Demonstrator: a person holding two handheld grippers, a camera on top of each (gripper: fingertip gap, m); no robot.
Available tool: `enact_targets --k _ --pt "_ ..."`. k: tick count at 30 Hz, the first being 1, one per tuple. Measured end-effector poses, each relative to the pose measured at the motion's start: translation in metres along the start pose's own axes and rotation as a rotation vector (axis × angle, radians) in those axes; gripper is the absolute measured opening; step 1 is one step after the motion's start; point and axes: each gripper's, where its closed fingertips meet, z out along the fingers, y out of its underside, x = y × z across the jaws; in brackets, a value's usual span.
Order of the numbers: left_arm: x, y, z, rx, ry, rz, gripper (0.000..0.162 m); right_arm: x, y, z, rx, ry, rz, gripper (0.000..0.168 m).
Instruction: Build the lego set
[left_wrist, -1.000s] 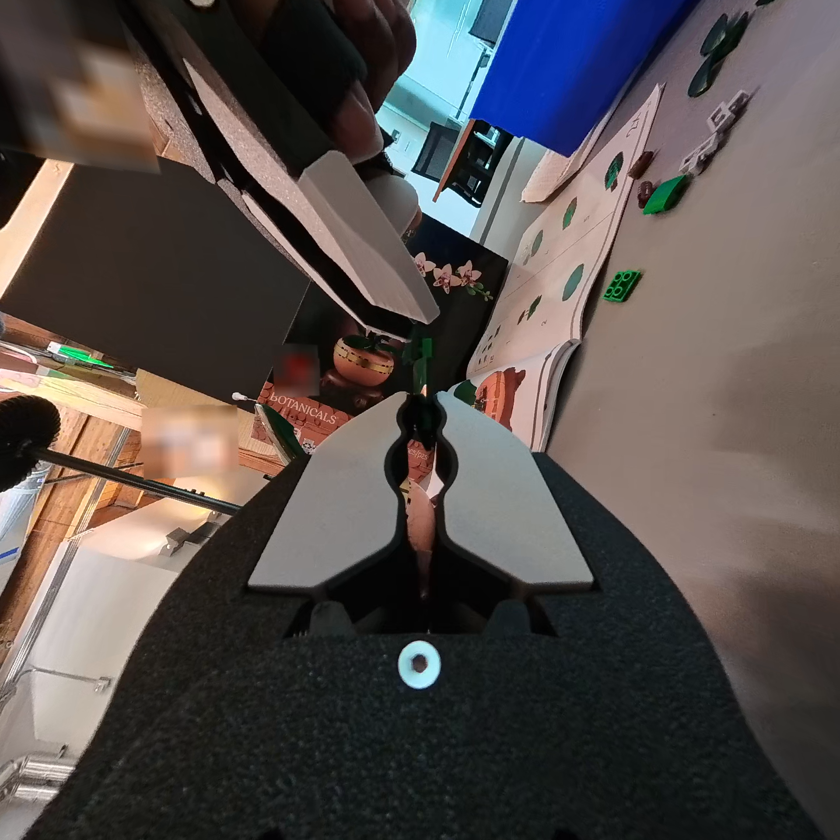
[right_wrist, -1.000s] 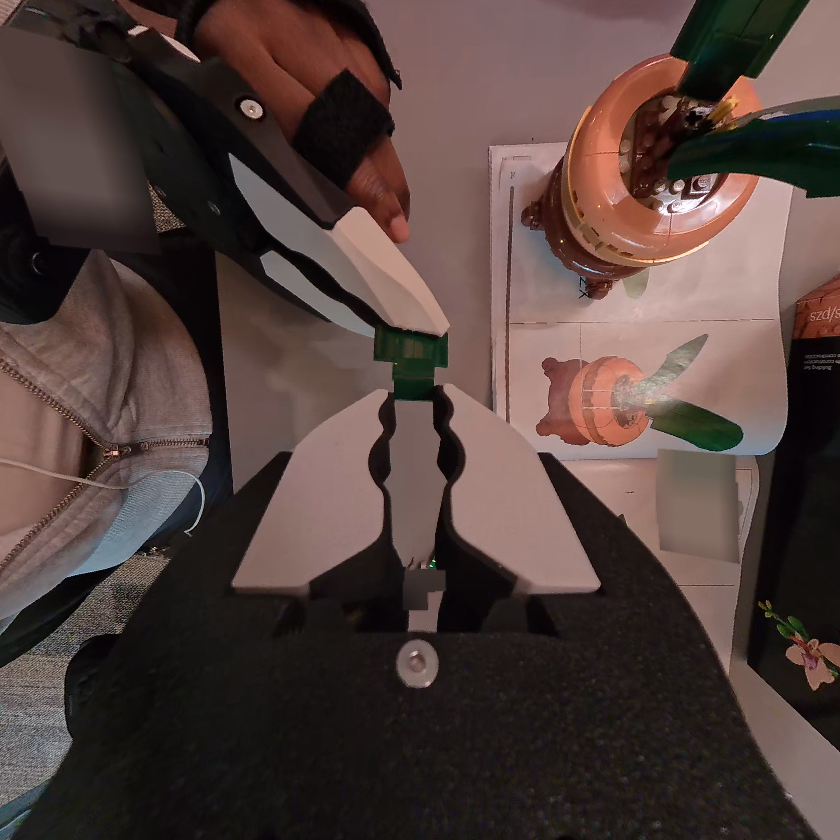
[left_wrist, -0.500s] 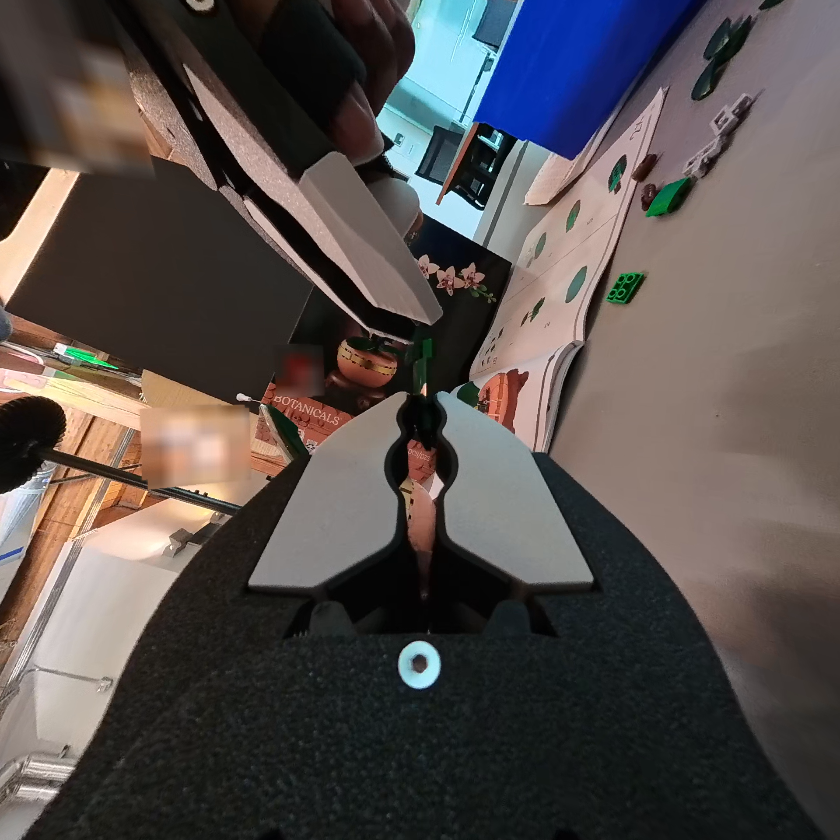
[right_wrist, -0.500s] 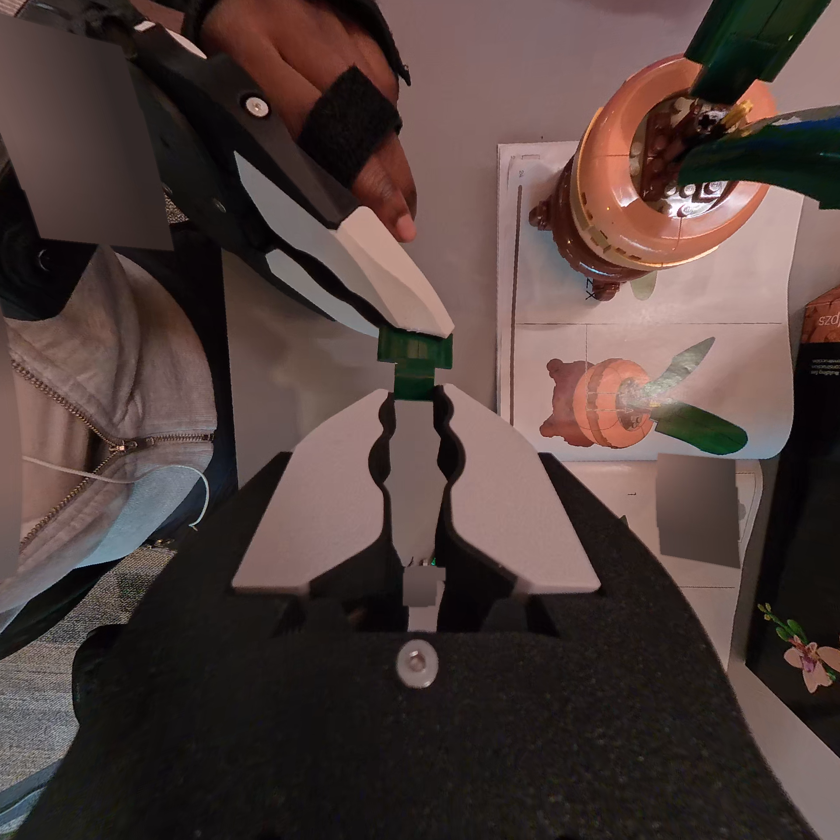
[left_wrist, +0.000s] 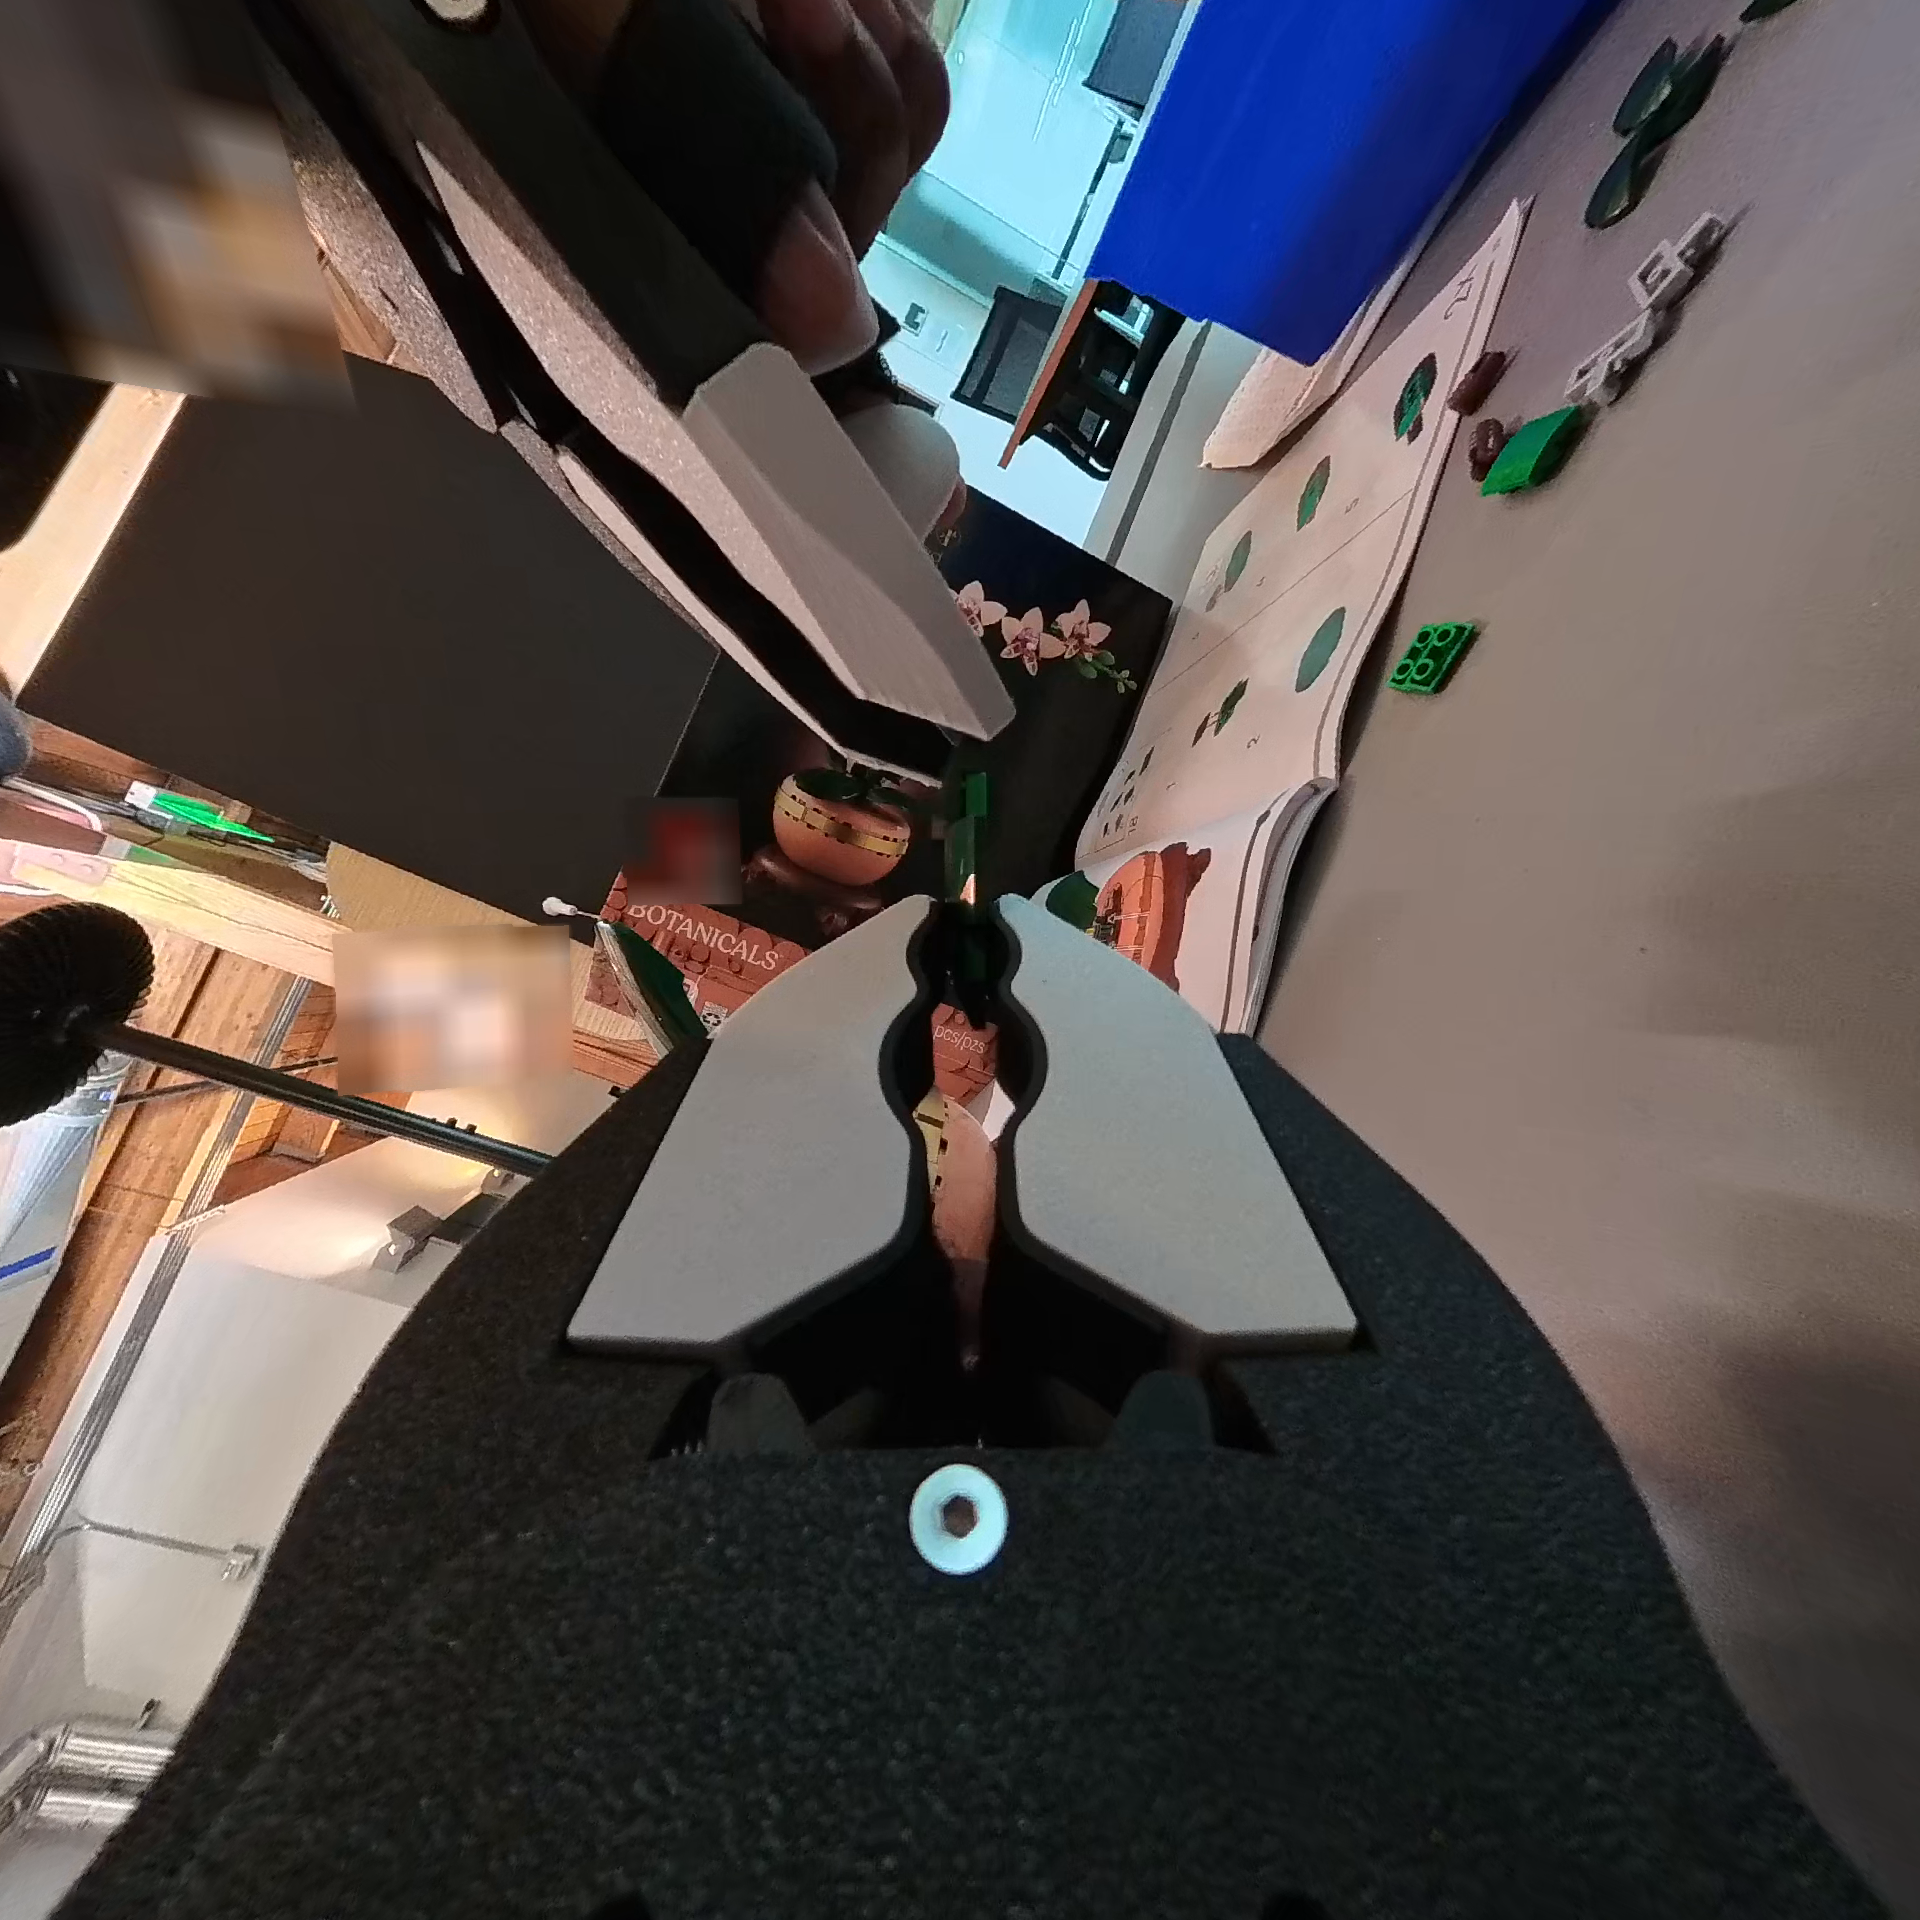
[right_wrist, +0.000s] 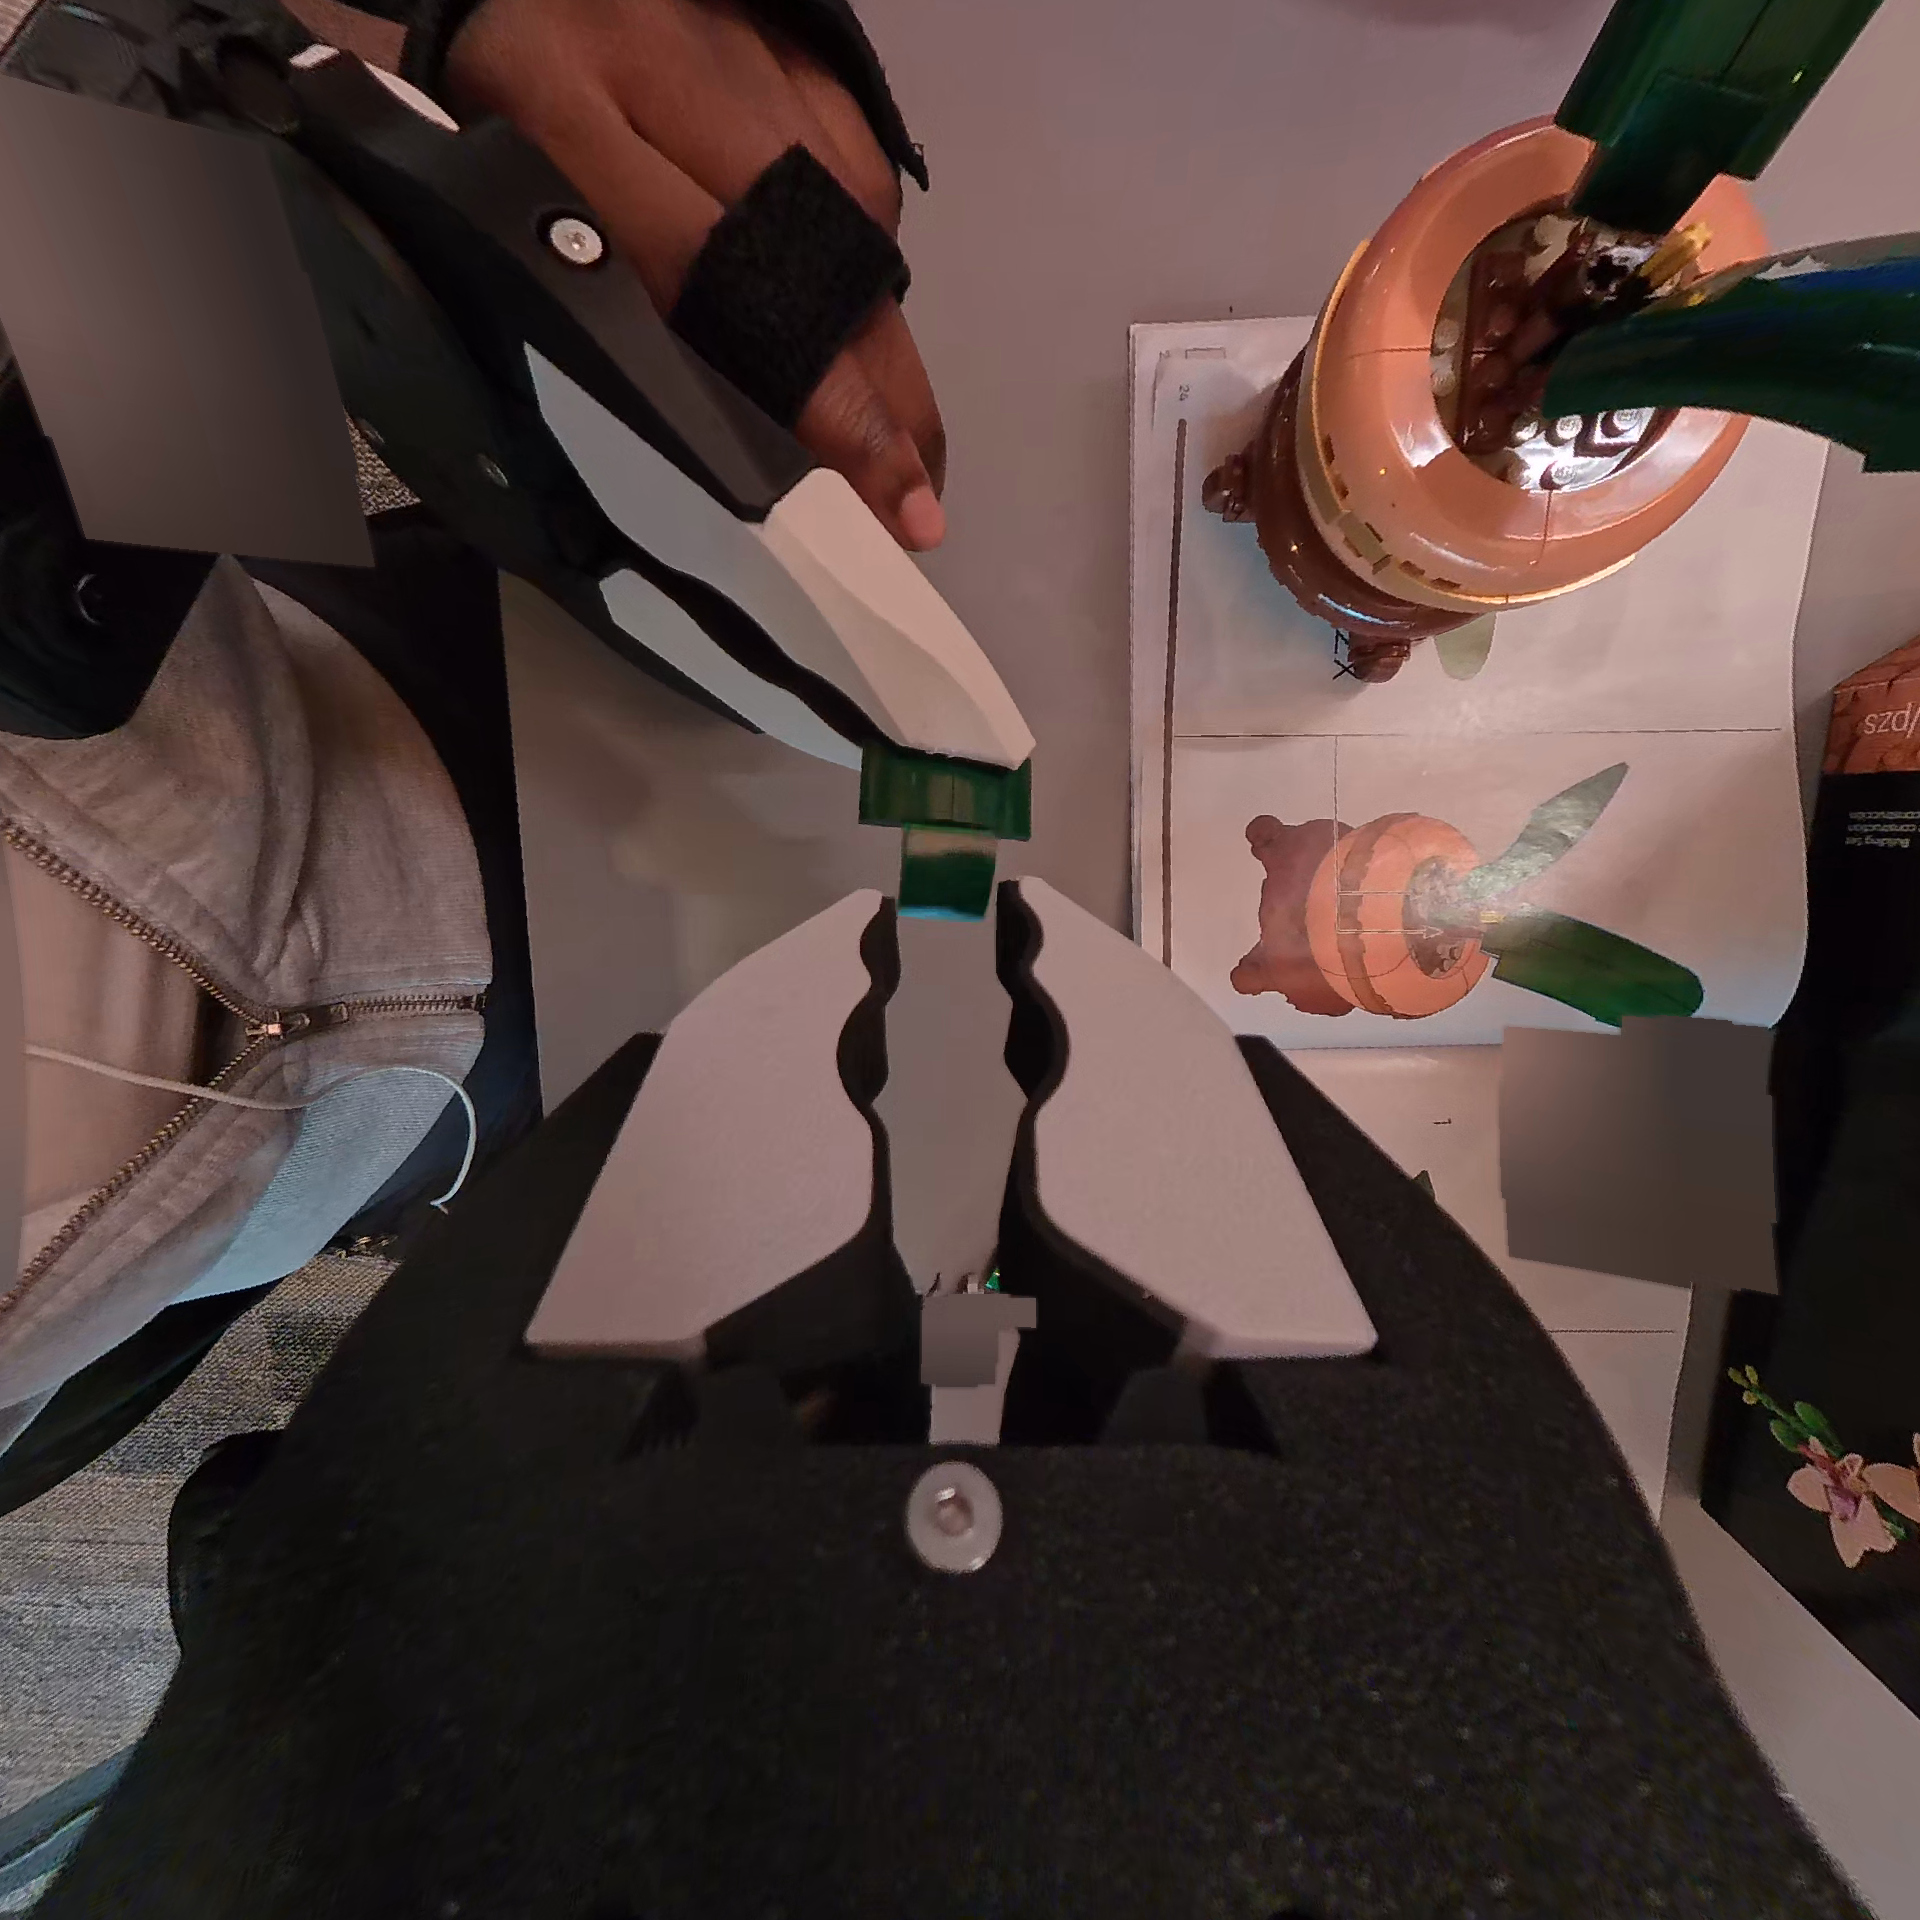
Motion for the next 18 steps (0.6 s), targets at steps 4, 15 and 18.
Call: enact_targets --k 4,15,18 --pt "0.000 0.000 0.000 0.000 -0.001 -0.002 0.005 0.001 0.000 0.000 0.003 0.002 0.001 0.018" --pt "-0.001 0.015 0.000 -0.045 0.013 -0.053 0.005 0.013 0.006 -0.005 0.329 0.152 -0.014 0.036" --pt "-0.002 0.008 -0.001 0.014 0.044 -0.168 0.005 -0.002 -0.004 -0.012 0.690 0.205 -0.102 0.032"
